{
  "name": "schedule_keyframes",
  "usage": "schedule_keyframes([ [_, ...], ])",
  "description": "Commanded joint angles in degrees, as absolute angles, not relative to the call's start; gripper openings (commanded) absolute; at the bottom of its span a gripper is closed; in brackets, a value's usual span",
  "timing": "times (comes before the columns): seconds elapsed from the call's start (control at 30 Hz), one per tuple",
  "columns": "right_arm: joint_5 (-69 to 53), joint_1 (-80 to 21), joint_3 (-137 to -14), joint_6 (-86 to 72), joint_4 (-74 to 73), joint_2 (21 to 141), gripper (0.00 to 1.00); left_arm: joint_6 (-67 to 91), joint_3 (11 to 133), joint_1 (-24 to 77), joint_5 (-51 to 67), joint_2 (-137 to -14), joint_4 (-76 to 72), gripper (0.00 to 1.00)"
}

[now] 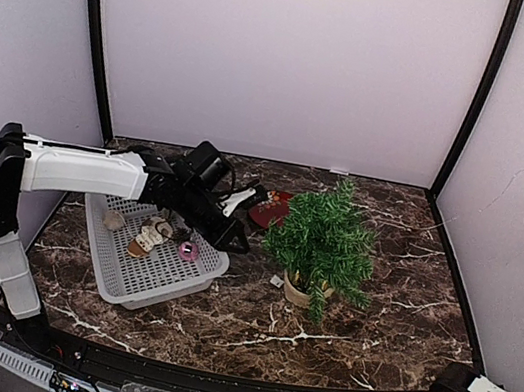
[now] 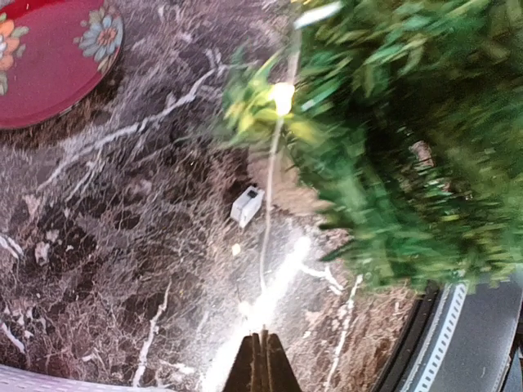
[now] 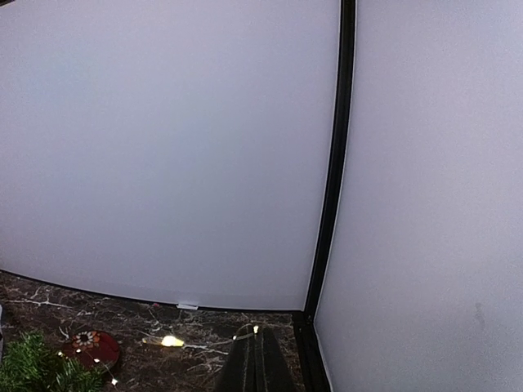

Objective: Decorate the small christmas tree

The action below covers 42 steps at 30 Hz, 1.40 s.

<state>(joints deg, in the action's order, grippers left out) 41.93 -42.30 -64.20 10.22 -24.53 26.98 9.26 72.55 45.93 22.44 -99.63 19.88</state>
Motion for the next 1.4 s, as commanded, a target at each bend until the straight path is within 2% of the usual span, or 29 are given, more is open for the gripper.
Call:
schedule_keyframes([
  [0.0, 42.67, -42.63, -66.19, 10.08, -27.02, 26.80, 0.00, 10.10, 76.57, 46.22, 26.01, -94.27, 19.92, 0.00],
  [0.27, 43.06, -42.58, -70.10, 7.79, -35.73, 25.74, 0.00, 11.20, 86.83, 47.39, 28.17, -98.43, 25.33, 0.00],
  [0.6, 35.16, -41.78, -76.84, 4.85, -50.48, 24.76, 0.00, 12.81, 98.39, 47.18, 29.60, -105.44, 29.09, 0.00],
  [0.87, 28.06, -40.62, -77.50, 3.75, -54.58, 23.73, 0.00, 14.92, 101.74, 45.64, 30.30, -107.64, 29.02, 0.00],
  [1.07, 24.13, -40.35, -82.77, 1.54, -60.51, 24.02, 0.00, 15.72, 103.46, 44.24, 31.36, -111.18, 28.65, 0.00],
  [1.37, 8.22, -38.80, -84.93, -2.01, -67.39, 25.25, 0.00, 16.44, 103.67, 44.04, 32.93, -114.41, 26.60, 0.00],
])
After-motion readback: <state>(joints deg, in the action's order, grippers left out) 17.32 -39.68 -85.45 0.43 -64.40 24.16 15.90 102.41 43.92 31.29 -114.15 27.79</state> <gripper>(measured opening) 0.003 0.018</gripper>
